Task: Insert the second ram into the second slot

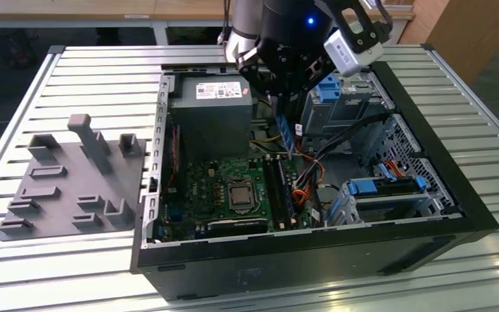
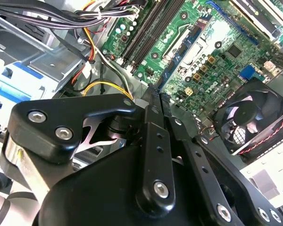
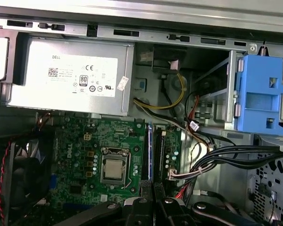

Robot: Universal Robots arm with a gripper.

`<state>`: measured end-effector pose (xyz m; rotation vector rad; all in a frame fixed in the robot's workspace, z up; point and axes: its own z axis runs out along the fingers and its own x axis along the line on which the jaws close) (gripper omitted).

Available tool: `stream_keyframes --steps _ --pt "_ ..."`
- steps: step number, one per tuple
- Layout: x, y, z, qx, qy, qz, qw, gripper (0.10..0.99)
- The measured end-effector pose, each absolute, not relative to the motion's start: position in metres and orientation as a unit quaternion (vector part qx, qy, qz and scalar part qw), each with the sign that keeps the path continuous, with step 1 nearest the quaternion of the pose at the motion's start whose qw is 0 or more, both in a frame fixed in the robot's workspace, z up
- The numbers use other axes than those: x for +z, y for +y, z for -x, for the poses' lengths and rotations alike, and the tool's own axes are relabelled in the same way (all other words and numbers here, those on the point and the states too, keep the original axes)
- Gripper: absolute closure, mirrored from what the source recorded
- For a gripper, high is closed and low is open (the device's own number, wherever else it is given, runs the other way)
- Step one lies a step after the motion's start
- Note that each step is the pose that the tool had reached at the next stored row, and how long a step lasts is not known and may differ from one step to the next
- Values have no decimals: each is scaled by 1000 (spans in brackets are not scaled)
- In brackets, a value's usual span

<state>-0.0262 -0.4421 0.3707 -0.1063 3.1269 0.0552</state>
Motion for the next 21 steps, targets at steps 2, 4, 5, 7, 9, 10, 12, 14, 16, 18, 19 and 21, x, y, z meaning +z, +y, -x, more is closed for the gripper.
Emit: stream_keyframes --steps 2,4,5,7,9,10,12,14,16,18,19,21 --pt "369 -443 26 18 999 34 6 957" --pt "368 -443 26 18 999 34 6 957" --pt "368 -443 26 18 999 34 6 957" --pt "367 -443 26 18 999 34 6 957" --pt "366 -443 26 18 999 34 6 957" --pt "365 -443 26 18 999 34 6 957" --pt "365 -444 26 18 999 34 6 957" --pt "364 -444 26 18 999 34 6 957" --pt "363 -444 26 18 999 34 6 957" --pt "362 -444 26 18 999 34 6 957" --pt "362 -444 26 18 999 34 6 957" --pt "361 -444 26 18 999 34 6 957"
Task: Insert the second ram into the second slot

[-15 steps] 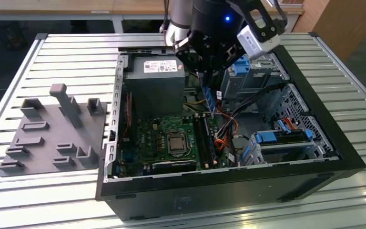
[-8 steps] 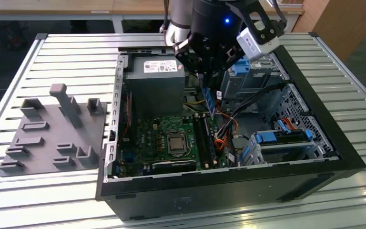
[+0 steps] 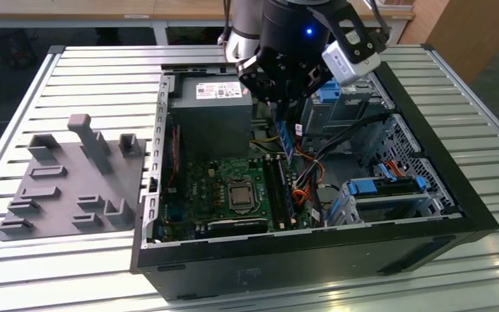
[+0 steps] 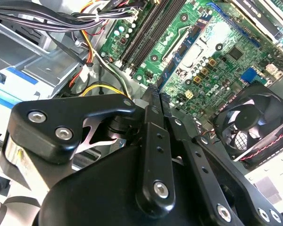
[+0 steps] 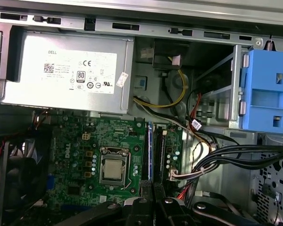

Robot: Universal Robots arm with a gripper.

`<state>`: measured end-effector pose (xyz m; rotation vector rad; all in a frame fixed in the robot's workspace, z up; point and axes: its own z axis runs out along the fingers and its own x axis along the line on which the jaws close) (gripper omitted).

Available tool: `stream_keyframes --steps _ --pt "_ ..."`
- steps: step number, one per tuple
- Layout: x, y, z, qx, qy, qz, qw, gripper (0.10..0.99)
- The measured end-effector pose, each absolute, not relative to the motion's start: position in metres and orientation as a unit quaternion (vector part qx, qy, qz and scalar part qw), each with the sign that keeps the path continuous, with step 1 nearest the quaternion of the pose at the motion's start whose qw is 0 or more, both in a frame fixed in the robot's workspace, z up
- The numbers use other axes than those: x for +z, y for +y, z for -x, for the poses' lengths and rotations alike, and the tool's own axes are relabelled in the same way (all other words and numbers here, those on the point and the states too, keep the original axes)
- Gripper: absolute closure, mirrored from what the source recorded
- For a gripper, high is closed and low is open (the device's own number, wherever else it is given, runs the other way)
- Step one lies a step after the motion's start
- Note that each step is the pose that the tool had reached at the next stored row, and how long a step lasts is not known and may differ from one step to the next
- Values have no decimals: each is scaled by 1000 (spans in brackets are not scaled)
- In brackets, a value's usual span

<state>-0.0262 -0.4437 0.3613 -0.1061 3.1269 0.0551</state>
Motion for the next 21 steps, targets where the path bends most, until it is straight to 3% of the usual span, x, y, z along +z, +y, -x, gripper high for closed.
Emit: stream_keyframes --steps 21 --pt "356 -444 26 18 999 34 6 957"
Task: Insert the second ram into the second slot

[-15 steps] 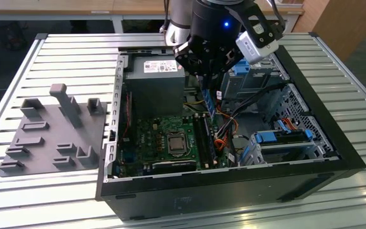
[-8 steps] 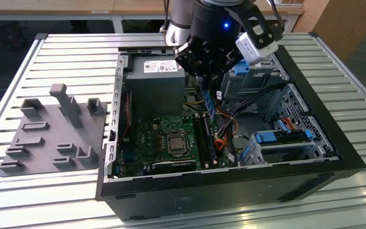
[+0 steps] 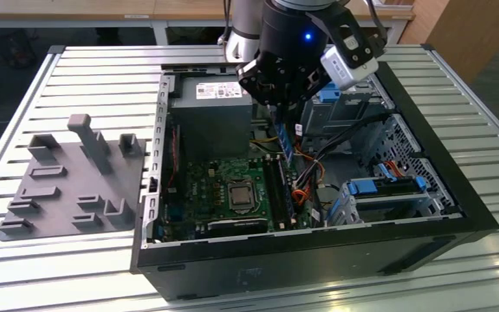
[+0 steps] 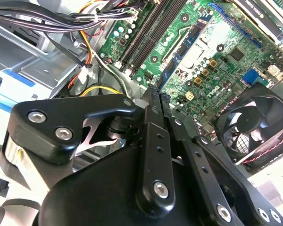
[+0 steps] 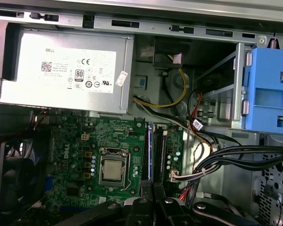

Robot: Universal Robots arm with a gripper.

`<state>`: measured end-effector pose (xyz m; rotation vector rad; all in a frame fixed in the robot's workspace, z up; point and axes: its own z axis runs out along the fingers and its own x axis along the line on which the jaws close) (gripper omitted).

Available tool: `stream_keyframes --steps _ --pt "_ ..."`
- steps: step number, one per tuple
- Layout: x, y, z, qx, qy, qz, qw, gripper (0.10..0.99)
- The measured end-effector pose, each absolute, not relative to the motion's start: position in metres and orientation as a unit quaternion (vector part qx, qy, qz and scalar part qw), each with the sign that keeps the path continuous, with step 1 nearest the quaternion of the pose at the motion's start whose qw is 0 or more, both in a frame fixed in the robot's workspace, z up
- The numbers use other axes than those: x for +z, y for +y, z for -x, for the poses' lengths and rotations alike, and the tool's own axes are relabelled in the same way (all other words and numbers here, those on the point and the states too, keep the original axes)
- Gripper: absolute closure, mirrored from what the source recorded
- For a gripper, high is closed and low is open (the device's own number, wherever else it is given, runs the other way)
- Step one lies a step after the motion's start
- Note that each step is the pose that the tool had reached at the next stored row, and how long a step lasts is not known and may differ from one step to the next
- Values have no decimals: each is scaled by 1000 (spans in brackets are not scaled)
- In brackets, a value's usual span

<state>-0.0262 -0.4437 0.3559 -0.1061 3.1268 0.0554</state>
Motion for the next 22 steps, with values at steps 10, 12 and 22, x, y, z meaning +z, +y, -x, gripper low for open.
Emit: stream_keyframes --steps 10,12,22 --pt "352 -444 26 18 999 34 6 957" --pt "351 -444 26 18 999 34 6 957" --pt "348 -444 26 18 999 34 6 957"
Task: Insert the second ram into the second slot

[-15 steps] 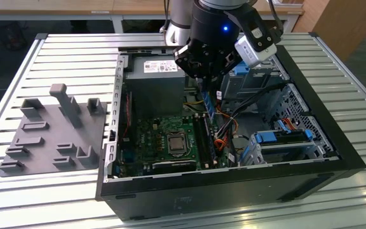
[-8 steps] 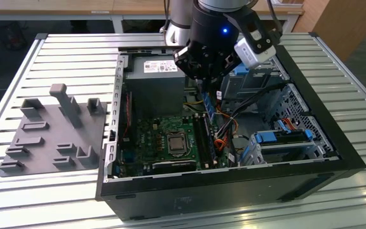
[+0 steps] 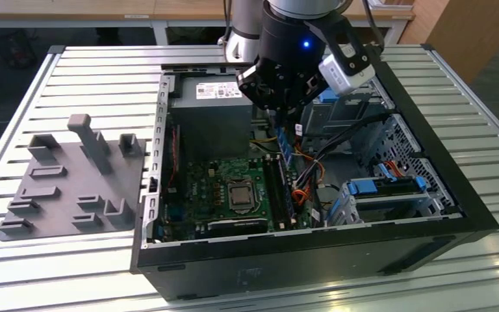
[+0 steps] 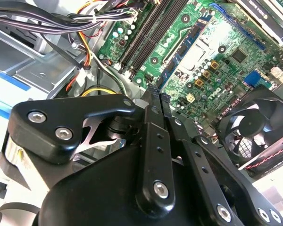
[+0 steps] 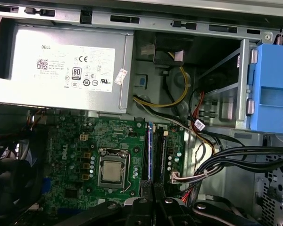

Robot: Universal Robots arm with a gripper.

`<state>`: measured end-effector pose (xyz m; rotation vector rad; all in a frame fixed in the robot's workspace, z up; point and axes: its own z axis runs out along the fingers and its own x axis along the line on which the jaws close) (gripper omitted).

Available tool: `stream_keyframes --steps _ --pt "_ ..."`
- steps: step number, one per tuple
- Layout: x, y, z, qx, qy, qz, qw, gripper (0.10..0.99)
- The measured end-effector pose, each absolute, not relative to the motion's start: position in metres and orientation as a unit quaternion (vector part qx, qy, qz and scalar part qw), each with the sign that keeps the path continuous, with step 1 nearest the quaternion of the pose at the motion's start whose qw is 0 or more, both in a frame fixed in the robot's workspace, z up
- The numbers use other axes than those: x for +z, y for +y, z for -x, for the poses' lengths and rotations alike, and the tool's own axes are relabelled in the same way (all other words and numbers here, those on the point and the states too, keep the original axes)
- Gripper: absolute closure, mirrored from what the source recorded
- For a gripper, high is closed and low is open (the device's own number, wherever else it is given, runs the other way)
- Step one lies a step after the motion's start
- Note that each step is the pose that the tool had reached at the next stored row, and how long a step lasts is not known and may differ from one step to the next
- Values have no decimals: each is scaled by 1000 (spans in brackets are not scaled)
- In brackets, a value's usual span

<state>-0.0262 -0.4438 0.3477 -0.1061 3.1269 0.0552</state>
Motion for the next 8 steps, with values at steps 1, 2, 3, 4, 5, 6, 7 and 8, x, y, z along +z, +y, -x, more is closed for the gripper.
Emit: stream_keyframes --steps 1,2,3,4,5,6,7,8 --pt "347 -444 26 18 999 34 6 957" --pt "347 -444 26 18 999 34 6 957" --pt "347 -444 26 18 999 34 6 957" --pt "346 -444 26 18 999 34 6 957" --pt "346 -444 26 18 999 34 6 957" --pt "346 -444 26 18 999 34 6 957" --pt "345 -444 26 18 999 34 6 957" --pt "345 -444 26 18 999 34 6 957"
